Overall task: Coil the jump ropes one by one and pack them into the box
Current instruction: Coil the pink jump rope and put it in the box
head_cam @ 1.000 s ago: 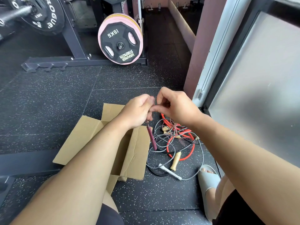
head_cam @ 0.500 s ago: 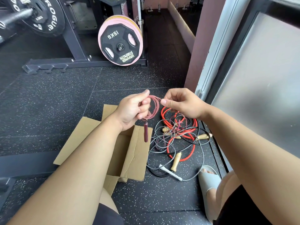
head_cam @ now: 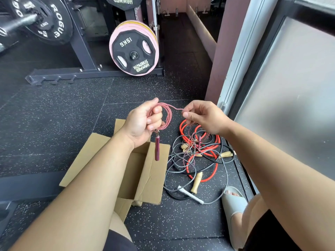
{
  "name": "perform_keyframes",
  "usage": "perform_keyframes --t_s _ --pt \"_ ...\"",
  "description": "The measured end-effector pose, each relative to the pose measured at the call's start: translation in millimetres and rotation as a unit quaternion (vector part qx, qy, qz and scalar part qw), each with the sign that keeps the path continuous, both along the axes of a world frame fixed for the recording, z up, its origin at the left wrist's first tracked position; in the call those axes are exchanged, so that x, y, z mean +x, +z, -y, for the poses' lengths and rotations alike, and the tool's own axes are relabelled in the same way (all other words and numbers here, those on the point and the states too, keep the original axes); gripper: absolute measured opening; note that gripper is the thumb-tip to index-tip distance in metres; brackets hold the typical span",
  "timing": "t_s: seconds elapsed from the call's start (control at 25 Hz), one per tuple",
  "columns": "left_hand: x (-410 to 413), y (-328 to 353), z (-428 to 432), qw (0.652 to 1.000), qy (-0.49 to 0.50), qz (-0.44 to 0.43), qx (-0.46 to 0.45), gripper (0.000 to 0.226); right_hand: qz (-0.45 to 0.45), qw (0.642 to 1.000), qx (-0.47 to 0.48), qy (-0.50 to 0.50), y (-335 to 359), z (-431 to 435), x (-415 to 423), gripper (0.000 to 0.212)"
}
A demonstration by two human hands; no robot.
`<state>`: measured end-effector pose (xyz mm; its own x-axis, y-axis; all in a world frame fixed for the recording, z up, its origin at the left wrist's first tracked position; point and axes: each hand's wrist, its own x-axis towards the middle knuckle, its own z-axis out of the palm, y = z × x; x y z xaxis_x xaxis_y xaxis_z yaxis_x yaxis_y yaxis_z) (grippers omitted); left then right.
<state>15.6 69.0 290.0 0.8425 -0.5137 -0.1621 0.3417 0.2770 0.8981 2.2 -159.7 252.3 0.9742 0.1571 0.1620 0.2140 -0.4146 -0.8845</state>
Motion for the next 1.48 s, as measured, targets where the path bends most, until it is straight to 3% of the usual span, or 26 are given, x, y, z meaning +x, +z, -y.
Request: perform_keyframes --t_s 0.16,0.36,0.48,0.6,0.72,0.96,1.04,1.2,1.28,1.4,1.48 --pt "3 -1 -4 0.996 -0.048 -0.039 -0.058 0.042 0.003 0.998 0.051 -0.023 1 -6 -2 0.018" --pt "0 3 -3 0.998 -0.017 -0.026 -0.055 0.047 -0.017 0.993 0.084 -0.082 2 -18 -6 0.039" --pt "1 3 -3 0.998 -0.003 -0.019 -0.058 0.045 -0.094 0.990 0.090 -0.056 -3 -22 -6 0.033" --pt "4 3 -5 0.988 0.017 -0.057 -0.141 0.039 -0.174 0.983 0.061 0.009 -11 -25 -7 0.028" --pt "11 3 -10 0.983 0.058 -0.054 -0.168 0.038 -0.124 0.989 0.081 0.021 -17 -23 -5 0.025" --pt "14 -2 -7 0.984 0.155 -0.002 -0.089 0.031 -0.080 0.991 0.102 -0.017 -11 -13 -1 0.030" --pt "11 -1 -6 0.987 0.136 -0.001 -0.086 0.032 -0.087 0.994 0.062 -0.024 -10 -14 -2 0.034" --pt "6 4 -4 0.990 0.062 -0.024 -0.121 0.035 -0.064 0.975 -0.213 0.008 -14 -25 -6 0.035" --pt "5 1 -1 0.989 0.079 -0.010 -0.121 0.033 -0.046 0.954 -0.292 0.040 -19 -35 -10 0.035" --pt "3 -6 8 0.986 0.146 0.079 -0.022 0.030 0.017 0.928 -0.361 0.088 -24 -51 -17 0.031" --pt "0 -11 13 0.967 0.156 0.170 0.104 0.029 0.054 0.914 -0.384 0.121 -23 -60 -19 0.020"
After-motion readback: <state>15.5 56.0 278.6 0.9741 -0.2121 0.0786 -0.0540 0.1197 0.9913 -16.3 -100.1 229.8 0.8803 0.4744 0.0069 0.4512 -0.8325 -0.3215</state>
